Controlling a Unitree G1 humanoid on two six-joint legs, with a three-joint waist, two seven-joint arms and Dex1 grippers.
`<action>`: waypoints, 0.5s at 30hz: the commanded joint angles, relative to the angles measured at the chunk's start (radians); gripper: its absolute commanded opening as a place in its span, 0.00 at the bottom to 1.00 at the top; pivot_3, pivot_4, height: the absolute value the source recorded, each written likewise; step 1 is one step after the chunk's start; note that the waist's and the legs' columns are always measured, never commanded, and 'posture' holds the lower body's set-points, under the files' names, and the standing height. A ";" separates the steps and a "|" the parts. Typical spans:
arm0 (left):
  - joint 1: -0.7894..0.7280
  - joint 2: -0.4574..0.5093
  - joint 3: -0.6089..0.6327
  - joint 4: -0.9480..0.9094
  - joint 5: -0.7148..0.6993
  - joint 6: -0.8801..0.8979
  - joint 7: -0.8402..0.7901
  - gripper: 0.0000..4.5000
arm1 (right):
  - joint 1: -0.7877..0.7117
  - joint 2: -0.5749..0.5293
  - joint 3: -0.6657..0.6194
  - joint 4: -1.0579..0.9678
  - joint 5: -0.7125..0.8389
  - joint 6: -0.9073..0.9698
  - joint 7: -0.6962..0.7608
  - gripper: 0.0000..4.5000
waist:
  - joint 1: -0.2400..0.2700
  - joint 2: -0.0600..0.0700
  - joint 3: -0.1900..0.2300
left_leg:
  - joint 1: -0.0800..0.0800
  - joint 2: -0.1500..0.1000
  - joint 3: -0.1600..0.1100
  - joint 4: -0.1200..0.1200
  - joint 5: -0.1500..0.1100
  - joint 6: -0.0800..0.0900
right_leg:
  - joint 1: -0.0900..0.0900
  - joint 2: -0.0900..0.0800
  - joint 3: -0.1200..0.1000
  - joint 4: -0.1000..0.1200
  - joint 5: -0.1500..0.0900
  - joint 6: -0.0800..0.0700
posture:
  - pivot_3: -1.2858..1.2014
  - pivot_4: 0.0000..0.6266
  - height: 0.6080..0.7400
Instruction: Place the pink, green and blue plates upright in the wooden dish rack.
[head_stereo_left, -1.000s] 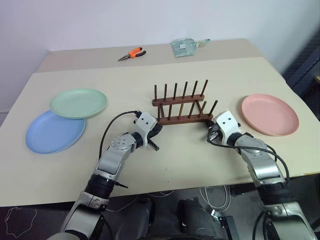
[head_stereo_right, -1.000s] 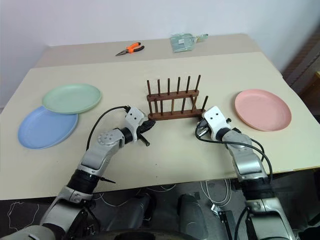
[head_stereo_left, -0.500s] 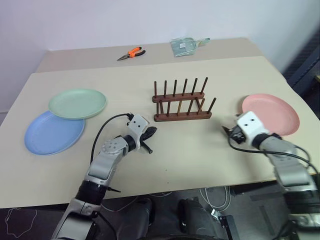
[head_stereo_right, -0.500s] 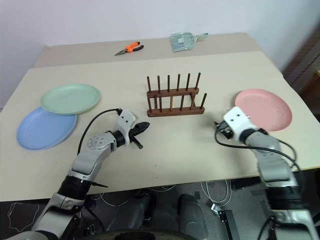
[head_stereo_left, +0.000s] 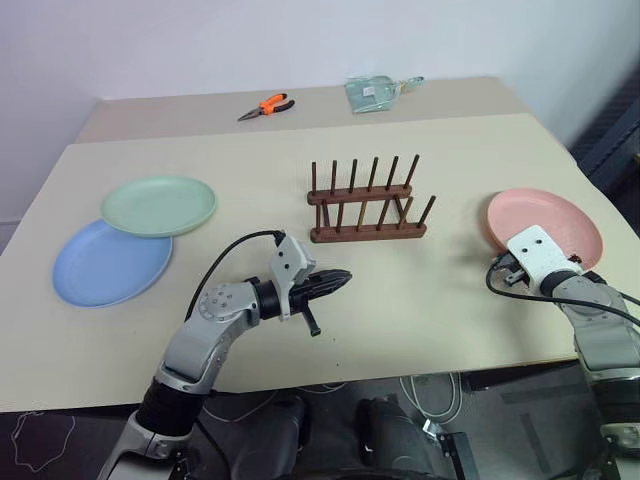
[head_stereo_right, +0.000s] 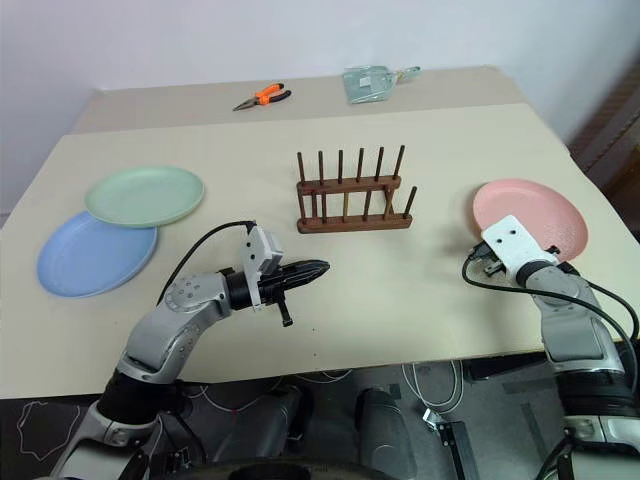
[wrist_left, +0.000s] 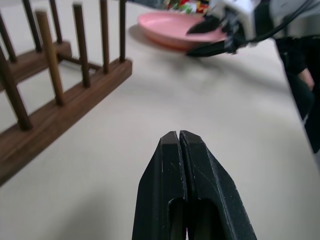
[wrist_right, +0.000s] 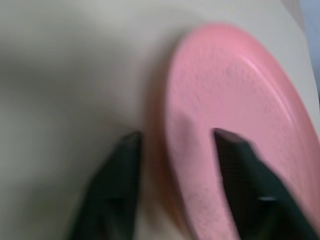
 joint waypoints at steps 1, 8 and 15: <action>-0.006 0.006 -0.006 -0.034 -0.011 0.002 0.001 0.00 | -0.027 -0.005 -0.007 -0.011 -0.005 -0.022 -0.009 0.01 | 0.000 0.000 0.000 | 0.000 0.000 0.000 0.000 0.000 0.000 | 0.000 0.000 0.000 0.000 0.000 0.000 | 0.52 0.24 0.91; 0.006 0.026 0.008 -0.031 -0.006 -0.011 0.006 0.00 | -0.069 -0.003 -0.037 -0.135 0.050 -0.088 0.026 0.01 | -0.003 0.001 0.000 | 0.000 0.000 0.000 0.000 0.000 0.000 | 0.000 0.000 0.000 0.000 0.000 0.000 | 0.52 0.24 0.91; 0.005 0.064 0.058 0.006 -0.006 -0.039 0.008 0.00 | -0.303 0.178 -0.209 -0.523 0.743 0.213 0.122 0.01 | -0.027 0.000 0.002 | 0.000 0.001 -0.001 -0.001 0.000 0.000 | -0.001 0.001 0.000 0.000 0.001 0.003 | 0.52 0.24 0.91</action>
